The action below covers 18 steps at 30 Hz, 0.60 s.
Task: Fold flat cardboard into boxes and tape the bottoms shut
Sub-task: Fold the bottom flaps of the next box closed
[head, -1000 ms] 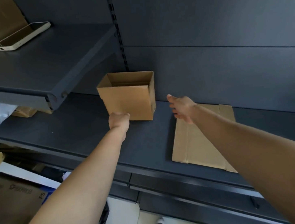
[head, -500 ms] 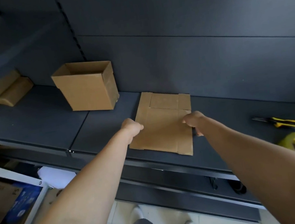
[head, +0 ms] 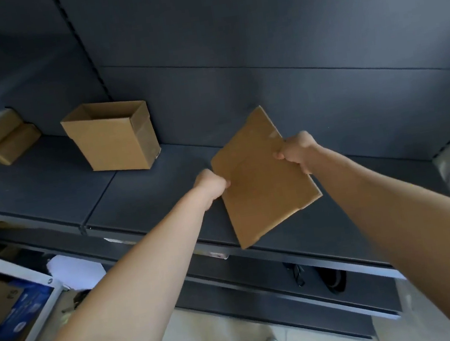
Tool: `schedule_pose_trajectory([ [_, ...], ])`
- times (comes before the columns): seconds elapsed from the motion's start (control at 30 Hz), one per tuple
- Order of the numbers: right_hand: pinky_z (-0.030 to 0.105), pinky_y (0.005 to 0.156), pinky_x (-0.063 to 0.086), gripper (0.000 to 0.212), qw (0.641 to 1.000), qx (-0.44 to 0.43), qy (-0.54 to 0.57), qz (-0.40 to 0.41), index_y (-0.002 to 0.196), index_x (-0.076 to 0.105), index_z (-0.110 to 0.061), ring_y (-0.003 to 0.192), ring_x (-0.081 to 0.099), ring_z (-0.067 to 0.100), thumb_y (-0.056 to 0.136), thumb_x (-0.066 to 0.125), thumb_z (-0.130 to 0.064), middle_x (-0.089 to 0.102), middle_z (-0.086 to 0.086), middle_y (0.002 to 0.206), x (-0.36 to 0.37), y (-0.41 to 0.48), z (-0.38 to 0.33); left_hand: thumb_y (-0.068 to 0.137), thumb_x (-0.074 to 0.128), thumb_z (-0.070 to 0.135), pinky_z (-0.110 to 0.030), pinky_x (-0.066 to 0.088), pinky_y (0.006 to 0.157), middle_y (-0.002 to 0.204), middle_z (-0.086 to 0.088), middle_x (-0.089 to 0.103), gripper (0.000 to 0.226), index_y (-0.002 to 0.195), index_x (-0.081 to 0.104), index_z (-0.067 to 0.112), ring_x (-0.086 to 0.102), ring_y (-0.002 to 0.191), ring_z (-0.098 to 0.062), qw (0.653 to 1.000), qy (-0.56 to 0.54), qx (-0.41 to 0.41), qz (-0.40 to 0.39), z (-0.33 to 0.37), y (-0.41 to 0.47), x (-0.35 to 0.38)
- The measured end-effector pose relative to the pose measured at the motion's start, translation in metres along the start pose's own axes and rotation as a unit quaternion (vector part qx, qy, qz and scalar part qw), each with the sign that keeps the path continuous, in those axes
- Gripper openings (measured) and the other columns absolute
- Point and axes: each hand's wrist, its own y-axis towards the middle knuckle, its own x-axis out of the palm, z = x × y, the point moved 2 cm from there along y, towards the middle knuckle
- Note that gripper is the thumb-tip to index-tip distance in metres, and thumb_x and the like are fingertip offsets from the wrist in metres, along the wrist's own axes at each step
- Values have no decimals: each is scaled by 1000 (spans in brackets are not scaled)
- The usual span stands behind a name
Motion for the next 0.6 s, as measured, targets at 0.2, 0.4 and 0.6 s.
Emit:
schedule_pose_trajectory([
  [0.2, 27, 66, 48, 21, 970, -134, -193, 68, 101, 67, -7, 81, 59, 26, 82, 58, -4, 61, 8, 88, -35, -42, -22, 94, 56, 35, -30, 34, 90, 153, -3, 24, 70, 149, 20, 14, 39, 132, -23, 982, -105, 149, 56, 67, -29, -5],
  [0.4, 34, 73, 54, 29, 952, -146, -261, 70, 92, 66, -15, 86, 61, 30, 78, 46, 0, 64, 9, 94, -43, -75, -1, 87, 65, 39, -39, 34, 104, 155, -2, 12, 89, 151, 8, 18, 33, 136, -25, 978, -131, 160, 31, 78, -47, 16],
  [0.6, 31, 75, 54, 28, 955, -145, -252, 52, 103, 68, -19, 88, 61, 26, 82, 55, -6, 65, 6, 98, -58, -82, 17, 82, 73, 29, -30, 37, 85, 138, -3, 29, 75, 137, 23, 15, 45, 111, -22, 975, -141, 163, 43, 76, -57, 27],
])
